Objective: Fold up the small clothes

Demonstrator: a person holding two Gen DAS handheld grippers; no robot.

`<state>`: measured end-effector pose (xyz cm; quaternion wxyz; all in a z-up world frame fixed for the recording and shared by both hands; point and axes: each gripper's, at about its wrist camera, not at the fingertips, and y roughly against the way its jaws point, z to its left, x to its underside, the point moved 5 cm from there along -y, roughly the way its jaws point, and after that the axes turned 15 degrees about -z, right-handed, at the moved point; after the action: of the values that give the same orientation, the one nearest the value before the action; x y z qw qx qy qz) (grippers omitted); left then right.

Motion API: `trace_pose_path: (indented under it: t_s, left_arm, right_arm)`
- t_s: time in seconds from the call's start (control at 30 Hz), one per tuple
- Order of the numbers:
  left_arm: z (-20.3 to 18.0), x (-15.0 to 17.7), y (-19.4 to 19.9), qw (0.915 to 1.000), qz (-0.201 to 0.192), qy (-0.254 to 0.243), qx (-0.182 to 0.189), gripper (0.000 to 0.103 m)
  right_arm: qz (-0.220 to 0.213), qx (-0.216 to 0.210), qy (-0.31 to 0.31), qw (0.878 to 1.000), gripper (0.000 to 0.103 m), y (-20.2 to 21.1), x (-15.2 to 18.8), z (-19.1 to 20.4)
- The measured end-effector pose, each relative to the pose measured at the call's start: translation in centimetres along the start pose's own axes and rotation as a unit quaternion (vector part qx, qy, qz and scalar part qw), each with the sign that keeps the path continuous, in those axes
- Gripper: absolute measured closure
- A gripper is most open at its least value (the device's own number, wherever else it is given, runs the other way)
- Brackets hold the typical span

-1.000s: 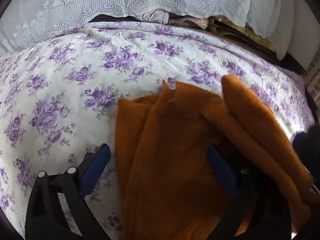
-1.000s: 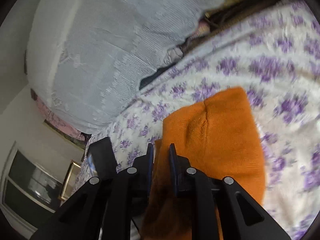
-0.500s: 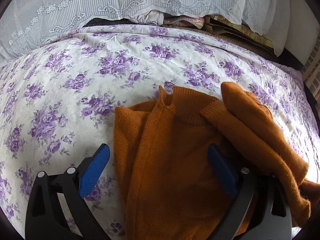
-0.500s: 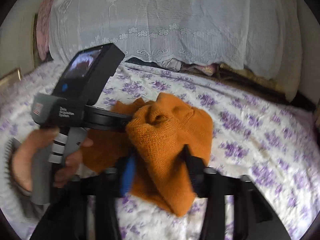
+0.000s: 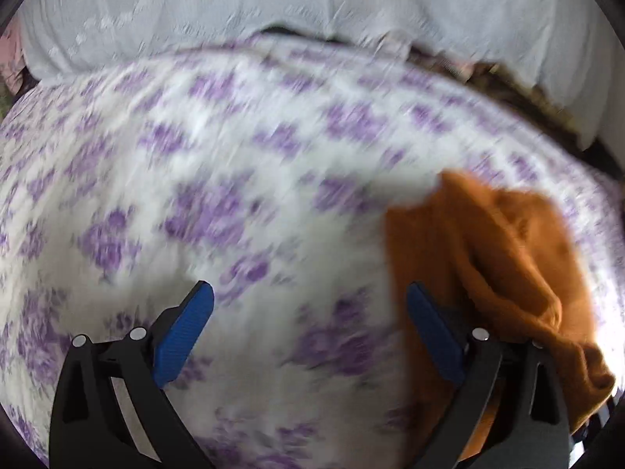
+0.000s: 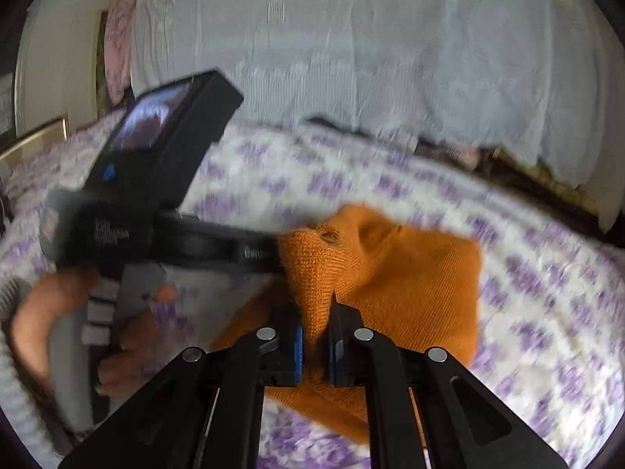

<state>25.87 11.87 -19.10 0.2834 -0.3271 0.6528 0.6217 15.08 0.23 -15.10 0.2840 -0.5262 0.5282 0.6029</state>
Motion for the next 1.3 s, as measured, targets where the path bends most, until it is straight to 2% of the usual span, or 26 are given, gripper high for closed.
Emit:
trace_pose_path:
  t_s: [0.03, 0.07, 0.13, 0.27, 0.37, 0.47, 0.57, 0.63, 0.7, 0.8, 0.83, 0.87, 0.97, 1.03, 1.1, 1.17, 1.2, 1.23, 1.3]
  left_arm:
    - [0.4, 0.1, -0.2, 1.0000, 0.004, 0.006, -0.006, 0.007]
    - [0.7, -0.1, 0.0, 0.9999, 0.000, 0.017, -0.003, 0.007]
    - [1.1, -1.0, 1.1, 0.9990, -0.022, 0.036, 0.012, 0.007]
    - [1.5, -1.8, 2.8, 0.9977, -0.054, 0.039, 0.004, 0.007]
    - [0.0, -2.6, 4.1, 0.9966, -0.072, 0.023, 0.031, 0.007]
    - [-2.1, -2.7, 5.2, 0.9950, -0.090, -0.022, 0.037, 0.005]
    - [-3.4, -2.0, 4.5, 0.9946, -0.082, -0.062, 0.018, 0.004]
    - [-3.3, -1.3, 3.4, 0.9962, -0.060, -0.064, 0.008, 0.004]
    - [-3.0, -1.4, 3.3, 0.9972, -0.054, -0.051, 0.014, 0.004]
    - [-2.6, -2.5, 4.3, 0.9962, -0.078, -0.030, 0.024, 0.005]
    - [-2.7, -3.1, 4.4, 0.9957, -0.086, -0.024, 0.026, 0.005]
    - [-2.9, -3.5, 4.4, 0.9954, -0.089, -0.023, 0.027, 0.005]
    - [-4.3, -4.1, 3.6, 0.9950, -0.089, -0.027, 0.038, 0.005]
    - [-5.9, -3.0, 2.3, 0.9944, -0.075, -0.067, 0.031, 0.005]
    - [-7.1, -1.2, 0.9, 0.9913, -0.054, -0.120, 0.000, 0.004]
    - [-7.0, -0.3, 1.1, 0.9899, -0.062, -0.126, -0.022, 0.004]
    - [-6.7, -0.1, 1.4, 0.9894, -0.063, -0.127, -0.034, 0.004]
    - [-6.4, 0.1, 1.6, 0.9906, -0.059, -0.120, -0.029, 0.004]
    - [-5.8, 0.7, 1.9, 0.9941, -0.049, -0.095, -0.015, 0.004]
  right_arm:
    - [0.031, -0.010, -0.009, 0.999, 0.093, -0.9, 1.1, 0.1]
    - [0.038, -0.019, -0.018, 0.999, 0.093, -1.1, 1.1, -0.1]
    - [0.036, -0.030, -0.035, 0.998, 0.091, -0.8, 0.9, -0.5]
    - [0.051, -0.044, -0.043, 0.997, 0.088, -1.1, 1.5, -0.4]
    - [0.046, -0.054, -0.036, 0.997, 0.081, -0.8, 1.4, 0.1]
    - [0.049, -0.081, -0.030, 0.995, 0.076, -0.1, 1.8, 0.8]
    - [0.056, -0.104, -0.026, 0.993, 0.072, 0.7, 2.1, 0.7]
    - [0.055, -0.129, -0.028, 0.990, 0.070, 2.0, 2.0, 0.1]
    - [0.043, -0.141, -0.051, 0.988, 0.070, 3.5, 1.4, -1.8]
    - [0.011, -0.108, -0.110, 0.988, 0.075, 4.4, -0.2, -6.0]
    - [0.005, -0.090, -0.130, 0.987, 0.090, 4.2, -0.6, -7.2]
    - [0.002, -0.066, -0.153, 0.986, 0.097, 3.5, -1.0, -8.8]
    - [-0.005, -0.015, -0.199, 0.980, 0.097, 0.5, -2.1, -11.9]
    - [-0.007, 0.008, -0.219, 0.976, 0.097, -1.9, -2.7, -13.0]
    - [0.018, 0.000, -0.239, 0.971, 0.097, -4.4, -1.8, -13.1]
    - [0.062, -0.050, -0.271, 0.959, 0.097, -8.0, 0.4, -12.3]
    - [0.039, -0.055, -0.258, 0.964, 0.097, -8.2, 0.7, -11.6]
    - [0.031, -0.051, -0.233, 0.971, 0.097, -7.9, 0.5, -11.1]
    - [0.034, -0.054, -0.214, 0.975, 0.097, -7.2, 0.4, -10.7]
